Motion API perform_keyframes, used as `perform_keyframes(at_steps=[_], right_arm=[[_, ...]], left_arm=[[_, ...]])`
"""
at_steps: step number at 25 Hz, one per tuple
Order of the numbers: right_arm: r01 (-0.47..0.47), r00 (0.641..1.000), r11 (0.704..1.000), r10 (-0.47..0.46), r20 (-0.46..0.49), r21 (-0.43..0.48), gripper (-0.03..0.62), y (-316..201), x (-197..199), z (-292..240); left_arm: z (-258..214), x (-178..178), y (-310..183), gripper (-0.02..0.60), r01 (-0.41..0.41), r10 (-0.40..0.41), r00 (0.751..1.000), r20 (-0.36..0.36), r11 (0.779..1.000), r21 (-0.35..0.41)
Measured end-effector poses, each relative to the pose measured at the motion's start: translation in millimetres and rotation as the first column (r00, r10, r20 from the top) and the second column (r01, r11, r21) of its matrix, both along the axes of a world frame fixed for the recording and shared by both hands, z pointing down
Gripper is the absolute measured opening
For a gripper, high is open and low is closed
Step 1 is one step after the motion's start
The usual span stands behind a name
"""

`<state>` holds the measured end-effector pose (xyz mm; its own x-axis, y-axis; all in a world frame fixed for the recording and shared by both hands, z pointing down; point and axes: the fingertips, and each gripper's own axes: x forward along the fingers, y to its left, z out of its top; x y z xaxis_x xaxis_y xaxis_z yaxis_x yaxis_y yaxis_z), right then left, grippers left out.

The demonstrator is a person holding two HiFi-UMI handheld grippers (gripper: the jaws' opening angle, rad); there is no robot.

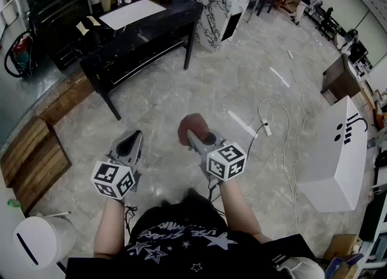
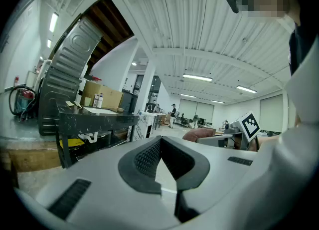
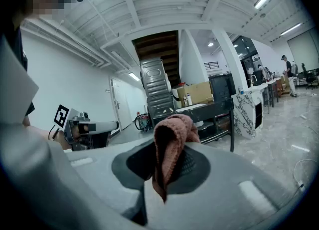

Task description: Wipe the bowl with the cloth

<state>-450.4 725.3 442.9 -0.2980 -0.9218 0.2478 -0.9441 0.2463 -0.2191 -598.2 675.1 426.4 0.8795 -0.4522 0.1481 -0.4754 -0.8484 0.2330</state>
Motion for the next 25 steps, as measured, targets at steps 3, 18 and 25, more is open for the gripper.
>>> perform_keyframes(at_steps=[3,18,25], right_arm=[[-0.003,1.000,1.000,0.003,-0.004,0.002,0.048,-5.3,-4.8,-2.2],[0.006,0.993,1.000,-0.007,-0.117,-0.004,0.048,23.5,-17.0,9.7],[-0.076,0.996,0.997,0.074,-0.058,-0.026,0.048,21.5,17.2,20.3]], left_arm=[[-0.7,-5.6,-3.3,0.008,-0.003,0.003,1.000,0.012,1.000,0.005],[34.8,-5.3,1.8,0.009,-0.030,0.031,1.000,0.007,0.995,-0.096],[39.3,14.2,-6.3,0.008,-0.047,0.050,0.999,0.018,0.992,-0.114]])
